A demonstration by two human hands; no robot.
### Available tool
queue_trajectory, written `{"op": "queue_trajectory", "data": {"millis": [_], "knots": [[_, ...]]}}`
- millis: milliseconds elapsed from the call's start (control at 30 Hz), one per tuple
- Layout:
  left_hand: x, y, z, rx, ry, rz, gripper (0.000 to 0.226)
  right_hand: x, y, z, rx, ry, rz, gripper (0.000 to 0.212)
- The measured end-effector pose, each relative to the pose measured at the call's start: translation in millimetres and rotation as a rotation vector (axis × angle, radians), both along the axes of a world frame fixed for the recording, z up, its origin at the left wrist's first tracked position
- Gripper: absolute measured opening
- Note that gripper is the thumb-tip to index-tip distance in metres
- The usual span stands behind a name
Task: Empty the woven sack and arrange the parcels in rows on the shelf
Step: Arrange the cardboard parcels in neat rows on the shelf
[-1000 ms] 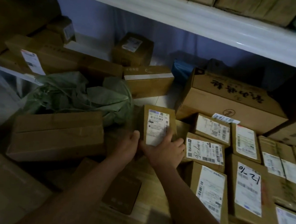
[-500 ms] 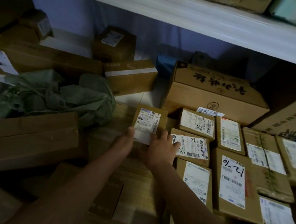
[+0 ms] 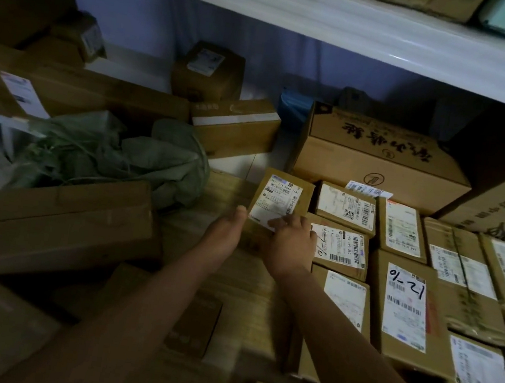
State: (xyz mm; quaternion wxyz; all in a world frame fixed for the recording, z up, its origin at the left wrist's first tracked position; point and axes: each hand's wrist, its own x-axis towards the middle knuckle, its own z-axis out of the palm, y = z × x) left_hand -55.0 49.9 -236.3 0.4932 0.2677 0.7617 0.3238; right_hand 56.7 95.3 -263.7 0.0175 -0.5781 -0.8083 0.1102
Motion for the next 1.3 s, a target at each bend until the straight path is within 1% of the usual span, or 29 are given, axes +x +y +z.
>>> {"op": "queue_trajectory", "data": {"millis": [67,133,233,267,300,367,400,433,500,533,600,667,733,833,900,1000,1067,1133,1200,1267,1300], "knots": [[-12,-12,4,0.021,0.019,0.002,0.053,-6,-13,2,0.021,0.087,0.033,0.033],[-24,-26,7,0.056,0.052,0.001,0.044,-14,-30,1,-0.004,0.149,0.047,0.032],[-41,-51,9,0.118,0.089,0.001,0.017,-25,-61,-5,-0.062,0.170,0.066,0.033],[-45,-59,8,0.125,0.102,0.004,0.013,-28,-71,-6,-0.103,0.174,0.070,0.036],[-49,-69,8,0.124,0.109,0.016,0.013,-32,-81,-7,-0.160,0.177,0.081,0.044],[-58,-87,5,0.124,0.095,0.057,0.016,-40,-102,-9,-0.278,0.152,0.135,0.074],[-61,-96,3,0.124,0.089,0.080,0.018,-44,-112,-10,-0.321,0.100,0.172,0.089],[-65,-105,3,0.122,0.090,0.100,0.020,-48,-121,-11,-0.350,0.027,0.210,0.099],[-72,-122,3,0.118,0.105,0.137,0.025,-53,-137,-16,-0.372,-0.097,0.248,0.107],[-76,-130,3,0.109,0.119,0.151,0.027,-53,-143,-19,-0.367,-0.130,0.245,0.107],[-84,-144,3,0.100,0.130,0.162,0.026,-52,-152,-21,-0.344,-0.133,0.217,0.104],[-90,-156,5,0.100,0.112,0.160,0.023,-48,-157,-19,-0.358,-0.075,0.173,0.103],[-92,-164,2,0.107,0.106,0.168,0.019,-43,-160,-16,-0.424,0.004,0.098,0.101],[-88,-173,2,0.095,0.113,0.188,0.014,-32,-166,-8,-0.551,0.163,-0.069,0.102],[-83,-177,0,0.074,0.118,0.169,0.011,-22,-171,-5,-0.589,0.292,-0.181,0.100],[-70,-183,0,0.049,0.121,0.136,0.014,-9,-183,-2,-0.599,0.545,-0.358,0.073],[-60,-185,-2,-0.002,0.101,0.074,0.013,-3,-189,-1,-0.603,0.698,-0.481,0.059],[-48,-185,-1,-0.059,0.022,-0.003,0.027,1,-192,1,-0.623,0.827,-0.572,0.054],[-35,-184,0,-0.103,-0.097,-0.125,0.037,6,-191,3,-0.622,0.867,-0.621,0.054],[-19,-181,3,-0.139,-0.164,-0.242,0.038,11,-189,2,-0.612,0.849,-0.650,0.057],[-11,-178,2,-0.143,-0.184,-0.263,0.040,14,-188,3,-0.600,0.826,-0.653,0.059]]}}
